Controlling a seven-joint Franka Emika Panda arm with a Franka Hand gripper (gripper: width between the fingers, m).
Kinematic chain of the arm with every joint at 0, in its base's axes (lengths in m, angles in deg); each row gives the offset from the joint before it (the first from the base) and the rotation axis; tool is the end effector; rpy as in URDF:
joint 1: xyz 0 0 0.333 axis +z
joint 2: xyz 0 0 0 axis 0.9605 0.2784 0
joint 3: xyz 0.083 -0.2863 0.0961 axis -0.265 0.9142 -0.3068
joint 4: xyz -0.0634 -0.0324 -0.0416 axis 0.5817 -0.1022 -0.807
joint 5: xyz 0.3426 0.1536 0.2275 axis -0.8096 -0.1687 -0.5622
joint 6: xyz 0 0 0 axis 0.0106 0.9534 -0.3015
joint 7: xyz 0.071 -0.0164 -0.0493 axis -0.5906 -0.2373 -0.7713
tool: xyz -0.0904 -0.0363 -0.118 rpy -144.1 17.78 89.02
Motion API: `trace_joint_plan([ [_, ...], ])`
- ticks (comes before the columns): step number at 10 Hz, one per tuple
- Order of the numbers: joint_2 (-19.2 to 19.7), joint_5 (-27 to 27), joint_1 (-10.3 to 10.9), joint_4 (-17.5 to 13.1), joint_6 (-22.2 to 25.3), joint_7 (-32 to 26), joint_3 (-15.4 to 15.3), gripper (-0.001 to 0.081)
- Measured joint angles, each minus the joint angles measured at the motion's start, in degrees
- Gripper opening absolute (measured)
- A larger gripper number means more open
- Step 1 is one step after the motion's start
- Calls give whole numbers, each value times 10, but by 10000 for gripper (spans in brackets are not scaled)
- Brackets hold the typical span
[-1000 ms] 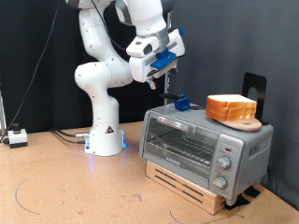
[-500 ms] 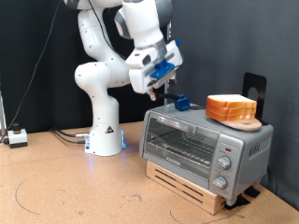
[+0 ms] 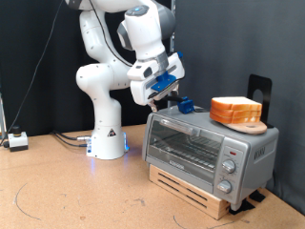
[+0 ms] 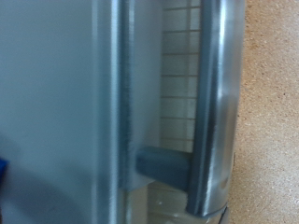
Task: Make a piece of toast with the oven
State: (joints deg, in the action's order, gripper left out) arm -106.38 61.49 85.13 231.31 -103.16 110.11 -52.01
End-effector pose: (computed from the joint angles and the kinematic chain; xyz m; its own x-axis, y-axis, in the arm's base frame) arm 0.3915 0.0723 0.3432 0.9101 -0.3867 -0.1493 -0.4144 -0.8546 -0.3129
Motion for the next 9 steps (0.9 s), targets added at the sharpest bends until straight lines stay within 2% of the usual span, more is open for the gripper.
trace_joint_plan([
  [5, 83, 15, -1, 34, -96, 4, -12, 809],
  [9, 110, 15, -4, 36, -144, 0, -7, 809],
])
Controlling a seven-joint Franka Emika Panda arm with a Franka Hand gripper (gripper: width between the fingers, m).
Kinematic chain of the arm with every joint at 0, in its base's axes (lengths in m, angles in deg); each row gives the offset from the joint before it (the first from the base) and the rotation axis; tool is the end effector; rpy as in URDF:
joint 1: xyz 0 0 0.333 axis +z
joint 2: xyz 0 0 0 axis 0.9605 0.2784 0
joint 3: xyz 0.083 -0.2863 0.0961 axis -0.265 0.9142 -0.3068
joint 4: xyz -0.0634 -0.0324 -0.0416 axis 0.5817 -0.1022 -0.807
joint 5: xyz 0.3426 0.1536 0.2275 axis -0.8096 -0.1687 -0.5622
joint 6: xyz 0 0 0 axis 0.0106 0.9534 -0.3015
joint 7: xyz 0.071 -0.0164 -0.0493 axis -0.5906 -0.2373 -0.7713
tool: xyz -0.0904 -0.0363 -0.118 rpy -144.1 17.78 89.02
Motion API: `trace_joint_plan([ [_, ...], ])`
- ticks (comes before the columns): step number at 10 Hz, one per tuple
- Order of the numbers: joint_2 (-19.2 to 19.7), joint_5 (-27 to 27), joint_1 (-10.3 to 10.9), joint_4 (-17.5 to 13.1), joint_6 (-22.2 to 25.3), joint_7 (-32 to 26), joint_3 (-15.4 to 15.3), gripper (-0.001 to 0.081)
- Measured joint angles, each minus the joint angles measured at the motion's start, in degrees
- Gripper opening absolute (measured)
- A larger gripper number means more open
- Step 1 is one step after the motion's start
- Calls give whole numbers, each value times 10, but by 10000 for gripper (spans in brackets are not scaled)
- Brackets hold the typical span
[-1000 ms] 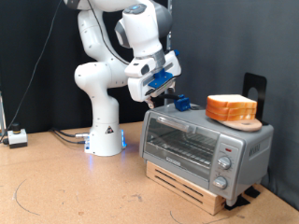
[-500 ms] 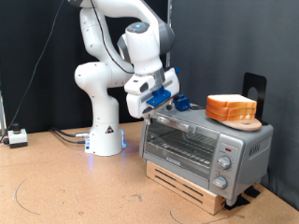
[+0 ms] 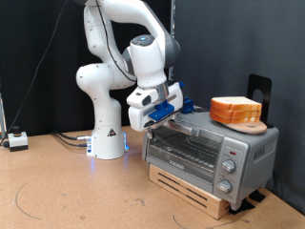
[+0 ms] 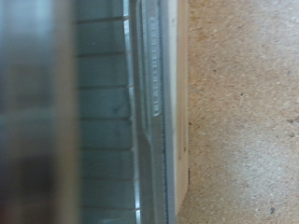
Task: Make a piece of toast with the oven
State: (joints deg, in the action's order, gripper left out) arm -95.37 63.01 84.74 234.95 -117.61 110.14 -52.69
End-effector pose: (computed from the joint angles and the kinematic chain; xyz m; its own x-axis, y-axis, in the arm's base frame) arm 0.4009 0.0594 0.2547 0.8866 -0.4474 -0.1172 -0.4625 -0.8567 -0.2281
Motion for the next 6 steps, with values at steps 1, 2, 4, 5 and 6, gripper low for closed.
trace_joint_plan([
  [1, 7, 1, -4, 0, -5, -3, 5, 809],
  [2, 13, 1, -8, 0, -11, -6, 9, 809],
  [4, 21, 1, -16, -3, -17, -16, 18, 809],
  [5, 24, 1, -19, -5, -18, -23, 24, 809],
  [6, 26, 1, -20, -6, -19, -30, 30, 809],
])
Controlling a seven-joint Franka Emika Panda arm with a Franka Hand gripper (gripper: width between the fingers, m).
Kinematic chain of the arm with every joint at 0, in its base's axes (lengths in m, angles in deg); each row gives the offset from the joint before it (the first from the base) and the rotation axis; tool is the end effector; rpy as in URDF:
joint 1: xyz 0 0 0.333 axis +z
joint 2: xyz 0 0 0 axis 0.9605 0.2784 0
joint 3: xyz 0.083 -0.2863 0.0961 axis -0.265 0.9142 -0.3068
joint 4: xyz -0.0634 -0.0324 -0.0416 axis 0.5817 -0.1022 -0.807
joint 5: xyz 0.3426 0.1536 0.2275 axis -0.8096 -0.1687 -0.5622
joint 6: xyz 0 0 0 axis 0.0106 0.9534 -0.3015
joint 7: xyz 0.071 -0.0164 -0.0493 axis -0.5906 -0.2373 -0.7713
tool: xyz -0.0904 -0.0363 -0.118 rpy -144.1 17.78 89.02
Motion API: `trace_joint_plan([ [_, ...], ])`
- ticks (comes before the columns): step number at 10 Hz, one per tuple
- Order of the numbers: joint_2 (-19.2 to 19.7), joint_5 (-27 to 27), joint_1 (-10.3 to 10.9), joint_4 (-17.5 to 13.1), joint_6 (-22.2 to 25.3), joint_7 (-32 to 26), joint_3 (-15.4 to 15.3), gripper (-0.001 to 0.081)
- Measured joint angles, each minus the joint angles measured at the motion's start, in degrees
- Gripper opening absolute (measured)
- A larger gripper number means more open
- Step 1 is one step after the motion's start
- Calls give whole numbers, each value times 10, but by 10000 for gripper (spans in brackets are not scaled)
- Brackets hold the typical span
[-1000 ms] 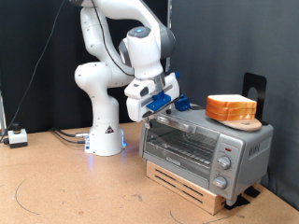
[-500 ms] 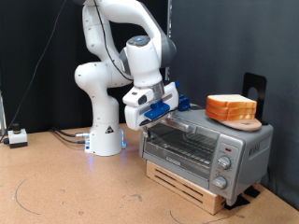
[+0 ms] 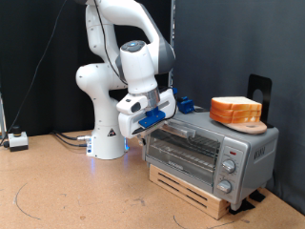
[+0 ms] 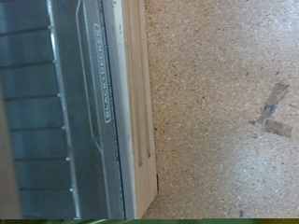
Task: Make a piece of toast with the oven
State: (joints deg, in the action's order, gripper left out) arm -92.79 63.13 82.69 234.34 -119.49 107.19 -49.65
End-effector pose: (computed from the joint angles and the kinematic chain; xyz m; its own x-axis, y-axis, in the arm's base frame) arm 0.4096 0.0243 0.2431 0.8676 -0.4843 -0.1129 -0.4969 -0.8351 -0.2360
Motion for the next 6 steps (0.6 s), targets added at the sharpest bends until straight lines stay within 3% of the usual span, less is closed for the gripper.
trace_joint_plan([
  [6, 17, 30, -22, -15, -5, -11, 15, 809],
])
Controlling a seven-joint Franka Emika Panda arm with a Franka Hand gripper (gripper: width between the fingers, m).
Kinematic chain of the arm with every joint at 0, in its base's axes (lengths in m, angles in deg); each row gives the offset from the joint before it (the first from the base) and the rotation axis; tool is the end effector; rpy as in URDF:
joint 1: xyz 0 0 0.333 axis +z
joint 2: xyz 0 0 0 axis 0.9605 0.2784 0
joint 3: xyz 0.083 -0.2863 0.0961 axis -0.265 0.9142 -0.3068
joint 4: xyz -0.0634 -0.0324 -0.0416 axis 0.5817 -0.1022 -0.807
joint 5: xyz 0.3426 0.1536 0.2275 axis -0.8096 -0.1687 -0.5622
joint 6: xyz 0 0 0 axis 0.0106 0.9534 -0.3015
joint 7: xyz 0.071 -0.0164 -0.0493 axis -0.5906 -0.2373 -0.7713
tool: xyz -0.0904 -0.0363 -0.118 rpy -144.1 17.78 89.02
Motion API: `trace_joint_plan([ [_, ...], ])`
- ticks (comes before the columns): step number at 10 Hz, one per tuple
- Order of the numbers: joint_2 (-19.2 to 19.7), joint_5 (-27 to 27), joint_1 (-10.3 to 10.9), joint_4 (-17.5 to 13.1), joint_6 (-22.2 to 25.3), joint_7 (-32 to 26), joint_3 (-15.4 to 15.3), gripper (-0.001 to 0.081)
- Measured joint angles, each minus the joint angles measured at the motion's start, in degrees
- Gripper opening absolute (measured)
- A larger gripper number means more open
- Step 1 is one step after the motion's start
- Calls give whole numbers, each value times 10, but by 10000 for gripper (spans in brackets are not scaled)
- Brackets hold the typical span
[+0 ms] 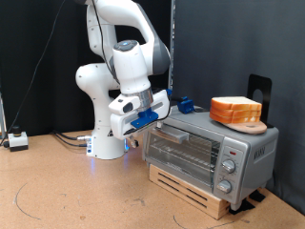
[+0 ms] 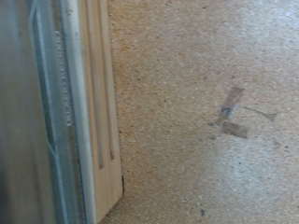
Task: Make a piece of toast with the oven
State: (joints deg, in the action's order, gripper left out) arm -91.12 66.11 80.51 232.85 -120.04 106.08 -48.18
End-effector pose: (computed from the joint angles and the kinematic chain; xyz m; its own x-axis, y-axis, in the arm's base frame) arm 0.4193 -0.0042 0.2425 0.8644 -0.4953 -0.0867 -0.5018 -0.8382 -0.2136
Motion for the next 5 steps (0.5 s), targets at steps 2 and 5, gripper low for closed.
trace_joint_plan([
  [2, 17, 15, -10, -7, -6, 1, 0, 809],
  [5, 40, 21, -19, -13, -17, 1, 1, 809],
])
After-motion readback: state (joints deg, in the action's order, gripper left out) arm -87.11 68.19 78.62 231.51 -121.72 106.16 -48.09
